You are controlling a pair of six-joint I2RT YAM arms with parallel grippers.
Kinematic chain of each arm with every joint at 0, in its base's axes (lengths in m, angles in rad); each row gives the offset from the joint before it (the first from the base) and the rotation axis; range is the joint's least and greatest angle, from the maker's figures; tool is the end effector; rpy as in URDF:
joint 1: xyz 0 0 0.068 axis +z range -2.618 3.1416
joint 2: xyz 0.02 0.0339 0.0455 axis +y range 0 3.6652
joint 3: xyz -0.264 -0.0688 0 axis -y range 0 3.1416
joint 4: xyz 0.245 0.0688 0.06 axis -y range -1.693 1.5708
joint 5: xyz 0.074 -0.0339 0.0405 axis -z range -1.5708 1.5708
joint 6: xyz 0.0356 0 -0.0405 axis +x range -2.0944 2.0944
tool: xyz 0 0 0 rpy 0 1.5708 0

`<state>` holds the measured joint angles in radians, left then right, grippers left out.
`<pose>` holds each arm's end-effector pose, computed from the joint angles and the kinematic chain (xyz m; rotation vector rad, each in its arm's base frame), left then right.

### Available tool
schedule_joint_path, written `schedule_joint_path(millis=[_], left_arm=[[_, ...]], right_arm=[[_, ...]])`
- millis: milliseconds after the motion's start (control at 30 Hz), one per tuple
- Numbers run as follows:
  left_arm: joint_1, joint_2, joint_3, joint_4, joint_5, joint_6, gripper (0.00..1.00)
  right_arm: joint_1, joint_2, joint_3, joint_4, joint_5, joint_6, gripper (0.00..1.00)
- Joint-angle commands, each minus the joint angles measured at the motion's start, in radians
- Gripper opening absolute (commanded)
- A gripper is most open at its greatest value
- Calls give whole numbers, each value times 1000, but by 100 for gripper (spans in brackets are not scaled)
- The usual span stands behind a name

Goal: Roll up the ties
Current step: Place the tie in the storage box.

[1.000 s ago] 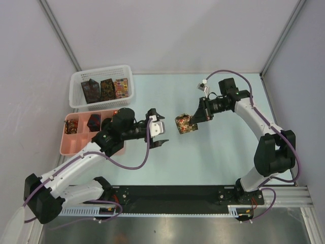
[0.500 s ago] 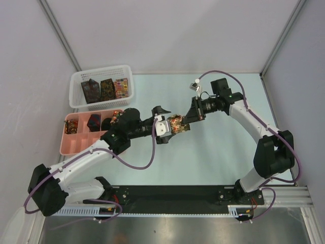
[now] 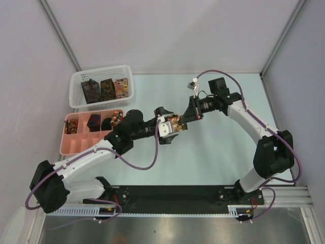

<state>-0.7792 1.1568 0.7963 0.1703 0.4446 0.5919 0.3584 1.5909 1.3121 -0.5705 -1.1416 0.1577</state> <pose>0.1802 -0.1995 0.3049 1.3544 1.1424 -0.5265 0.3033 0.1482 0.3010 -0.7683 2.1857 1.6147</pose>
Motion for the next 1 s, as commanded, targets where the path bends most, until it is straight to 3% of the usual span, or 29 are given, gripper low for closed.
schedule_joint_path(millis=[0, 133, 267, 533, 633, 867, 933, 967], left_arm=[[-14, 4, -20, 26, 6, -21, 99], [-14, 17, -9, 14, 12, -21, 97], [-15, 37, 14, -14, 39, -37, 81], [-38, 60, 29, -57, 36, -14, 76], [-43, 63, 40, -75, 32, 2, 62], [-46, 64, 73, -147, 88, 43, 8], [-46, 61, 87, -160, 86, 33, 12], [-45, 58, 96, -161, 63, 13, 31]], right_arm=[[8, -35, 55, 44, -35, 38, 0], [16, -37, 56, 63, -46, 60, 0], [16, -39, 59, 78, -59, 83, 0], [17, -40, 70, 112, -81, 120, 0], [19, -37, 70, 119, -84, 128, 0], [17, -26, 70, 143, -75, 141, 0], [17, -22, 72, 141, -67, 138, 0], [17, -20, 73, 141, -55, 135, 0]])
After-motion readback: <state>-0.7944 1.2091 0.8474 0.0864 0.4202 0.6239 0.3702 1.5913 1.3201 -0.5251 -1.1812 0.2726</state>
